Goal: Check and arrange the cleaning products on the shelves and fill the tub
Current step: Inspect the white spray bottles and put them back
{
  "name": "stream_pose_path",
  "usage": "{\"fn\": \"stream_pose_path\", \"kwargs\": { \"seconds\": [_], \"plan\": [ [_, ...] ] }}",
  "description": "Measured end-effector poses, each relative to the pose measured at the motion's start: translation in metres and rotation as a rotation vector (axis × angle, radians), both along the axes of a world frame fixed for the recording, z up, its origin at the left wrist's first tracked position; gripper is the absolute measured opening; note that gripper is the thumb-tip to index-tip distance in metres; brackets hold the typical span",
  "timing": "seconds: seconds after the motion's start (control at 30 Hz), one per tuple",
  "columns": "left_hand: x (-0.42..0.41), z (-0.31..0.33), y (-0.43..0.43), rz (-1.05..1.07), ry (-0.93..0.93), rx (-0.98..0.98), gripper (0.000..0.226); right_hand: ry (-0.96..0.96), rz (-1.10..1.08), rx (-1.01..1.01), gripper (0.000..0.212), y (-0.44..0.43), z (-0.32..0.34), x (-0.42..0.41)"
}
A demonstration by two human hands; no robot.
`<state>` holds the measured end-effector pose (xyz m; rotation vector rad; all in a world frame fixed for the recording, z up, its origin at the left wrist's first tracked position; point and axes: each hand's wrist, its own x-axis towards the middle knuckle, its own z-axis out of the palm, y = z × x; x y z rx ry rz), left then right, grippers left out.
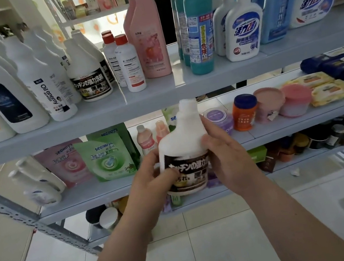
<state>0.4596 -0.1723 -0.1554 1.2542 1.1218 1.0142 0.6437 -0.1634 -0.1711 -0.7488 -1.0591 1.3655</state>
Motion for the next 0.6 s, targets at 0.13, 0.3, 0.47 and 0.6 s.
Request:
{"fn": "stream_pose_path", "kwargs": {
  "seconds": [0.13,0.3,0.47,0.6],
  "plan": [
    [0.013,0.001,0.0,0.01,-0.444,-0.342,0.03,0.034,0.035,0.007,0.046,-0.001,0.003,0.002],
    [0.014,-0.01,-0.002,-0.518,-0.925,-0.663,0.057,-0.074,0.008,0.06,0.048,0.0,0.007,-0.001],
    [0.012,-0.015,0.004,-0.51,-0.964,-0.677,0.053,-0.073,0.032,0.05,0.045,0.0,0.008,-0.004],
    [0.02,0.005,-0.001,-0.036,-0.781,-0.498,0.042,-0.039,0.108,-0.034,0.046,0.003,0.008,-0.008]
  ]
}}
